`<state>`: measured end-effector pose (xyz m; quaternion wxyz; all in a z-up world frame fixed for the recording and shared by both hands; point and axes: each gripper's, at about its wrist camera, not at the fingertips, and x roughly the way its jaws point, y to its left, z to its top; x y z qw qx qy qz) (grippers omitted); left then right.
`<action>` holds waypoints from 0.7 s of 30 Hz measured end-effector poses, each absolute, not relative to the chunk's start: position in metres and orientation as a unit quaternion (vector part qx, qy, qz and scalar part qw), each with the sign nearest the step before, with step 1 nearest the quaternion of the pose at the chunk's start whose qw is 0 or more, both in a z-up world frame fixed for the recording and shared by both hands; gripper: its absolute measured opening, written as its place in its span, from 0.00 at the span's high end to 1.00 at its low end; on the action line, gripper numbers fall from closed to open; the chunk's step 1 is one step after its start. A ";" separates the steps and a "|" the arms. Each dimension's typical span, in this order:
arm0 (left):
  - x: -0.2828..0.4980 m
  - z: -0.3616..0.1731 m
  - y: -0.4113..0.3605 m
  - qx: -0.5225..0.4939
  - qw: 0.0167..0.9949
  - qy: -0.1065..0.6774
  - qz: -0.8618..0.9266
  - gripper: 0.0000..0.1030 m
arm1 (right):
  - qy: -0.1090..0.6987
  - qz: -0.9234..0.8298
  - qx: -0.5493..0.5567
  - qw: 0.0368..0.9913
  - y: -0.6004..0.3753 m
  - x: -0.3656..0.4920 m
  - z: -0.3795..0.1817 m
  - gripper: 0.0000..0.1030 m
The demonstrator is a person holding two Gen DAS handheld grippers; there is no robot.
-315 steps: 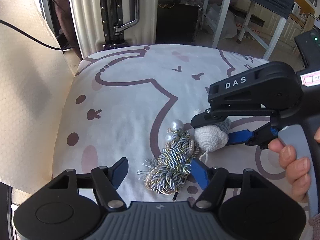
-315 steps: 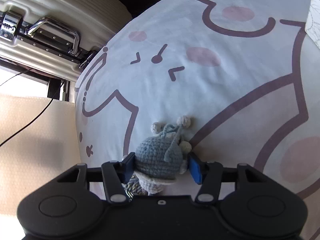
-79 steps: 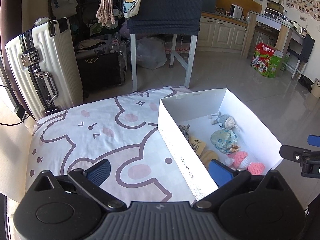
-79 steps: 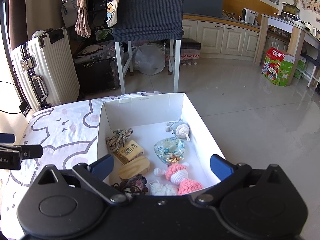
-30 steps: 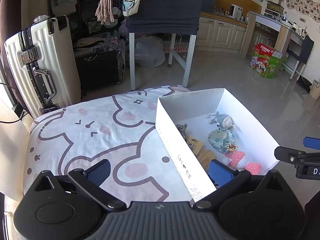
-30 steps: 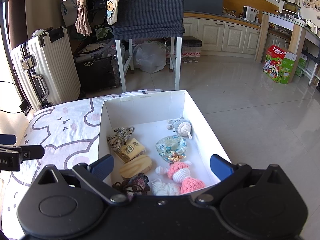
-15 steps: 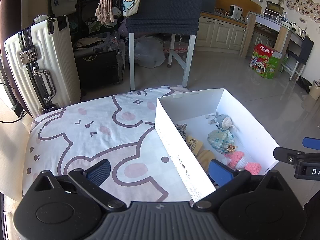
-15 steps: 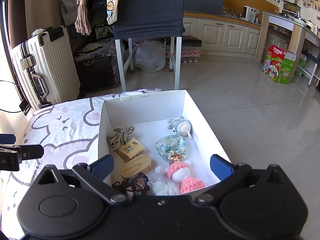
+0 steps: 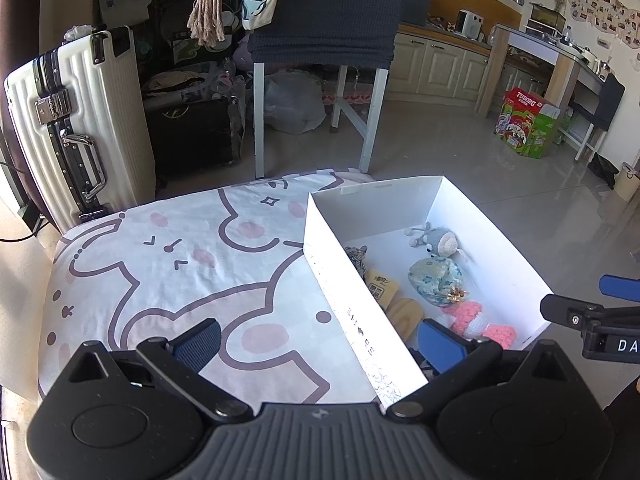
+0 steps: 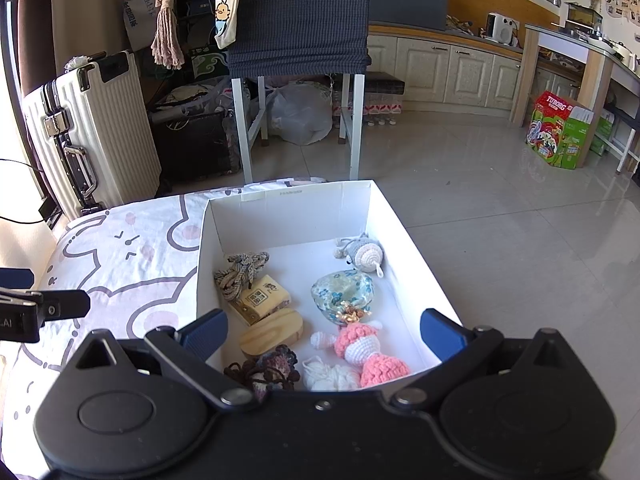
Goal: Organize objects
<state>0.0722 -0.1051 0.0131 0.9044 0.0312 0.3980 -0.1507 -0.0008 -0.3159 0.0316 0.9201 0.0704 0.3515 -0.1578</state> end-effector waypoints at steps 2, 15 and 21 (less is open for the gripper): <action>0.072 0.013 -0.105 0.032 0.904 0.398 -0.151 0.00 | 0.351 -0.158 0.070 0.920 -0.316 -0.001 0.032 0.00; 0.071 0.011 -0.108 0.037 0.905 0.396 -0.154 0.00 | 0.352 -0.158 0.070 0.920 -0.315 -0.001 0.032 0.00; 0.069 0.012 -0.107 0.035 0.907 0.390 -0.155 0.00 | 0.352 -0.158 0.071 0.920 -0.315 0.000 0.032 0.00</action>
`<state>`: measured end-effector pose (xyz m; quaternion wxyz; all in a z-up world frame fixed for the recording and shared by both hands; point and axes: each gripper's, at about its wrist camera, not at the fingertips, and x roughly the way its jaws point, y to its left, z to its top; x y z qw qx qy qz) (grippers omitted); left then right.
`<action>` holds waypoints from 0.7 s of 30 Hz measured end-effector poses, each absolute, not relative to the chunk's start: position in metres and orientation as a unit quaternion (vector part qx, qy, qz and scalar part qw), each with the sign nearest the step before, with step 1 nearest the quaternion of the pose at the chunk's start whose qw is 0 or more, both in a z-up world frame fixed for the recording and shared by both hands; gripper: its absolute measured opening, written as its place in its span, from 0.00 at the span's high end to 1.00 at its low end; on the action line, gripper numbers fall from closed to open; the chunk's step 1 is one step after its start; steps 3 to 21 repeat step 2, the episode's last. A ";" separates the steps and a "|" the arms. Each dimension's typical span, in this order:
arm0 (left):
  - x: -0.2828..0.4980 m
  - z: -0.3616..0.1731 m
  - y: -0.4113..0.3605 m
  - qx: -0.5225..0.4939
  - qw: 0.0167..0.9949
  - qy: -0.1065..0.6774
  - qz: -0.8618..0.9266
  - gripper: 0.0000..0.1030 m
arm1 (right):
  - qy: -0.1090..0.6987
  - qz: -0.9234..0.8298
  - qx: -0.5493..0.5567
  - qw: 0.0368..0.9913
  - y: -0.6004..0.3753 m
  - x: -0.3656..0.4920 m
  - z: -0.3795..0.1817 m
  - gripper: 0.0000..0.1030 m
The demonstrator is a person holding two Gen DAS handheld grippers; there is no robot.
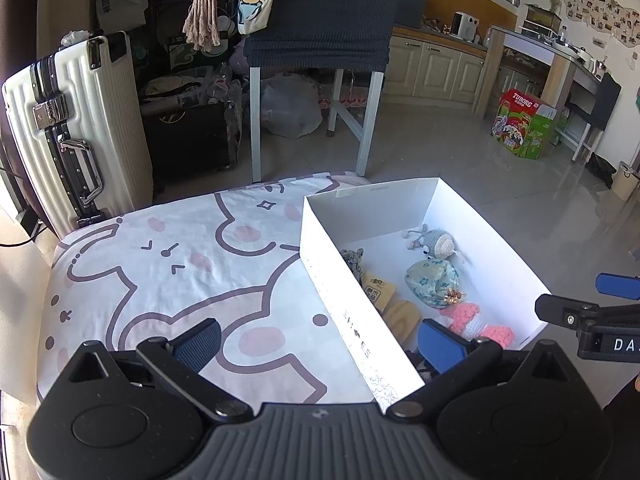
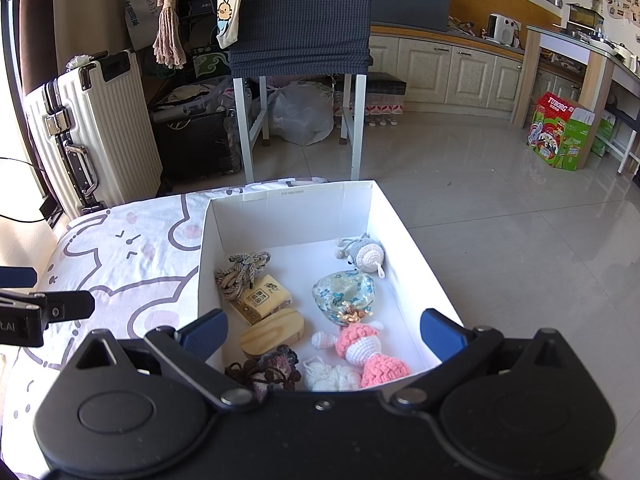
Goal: Organize objects
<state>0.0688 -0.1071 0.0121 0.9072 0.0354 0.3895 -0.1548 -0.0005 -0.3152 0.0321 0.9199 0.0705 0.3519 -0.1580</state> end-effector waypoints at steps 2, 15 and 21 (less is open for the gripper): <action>0.069 0.012 -0.108 0.037 0.908 0.390 -0.150 0.00 | 0.352 -0.158 0.070 0.920 -0.315 -0.001 0.032 0.00; 0.069 0.012 -0.108 0.037 0.908 0.390 -0.150 0.00 | 0.352 -0.158 0.070 0.920 -0.315 -0.001 0.032 0.00; 0.069 0.012 -0.108 0.037 0.908 0.390 -0.150 0.00 | 0.352 -0.158 0.070 0.920 -0.315 -0.001 0.032 0.00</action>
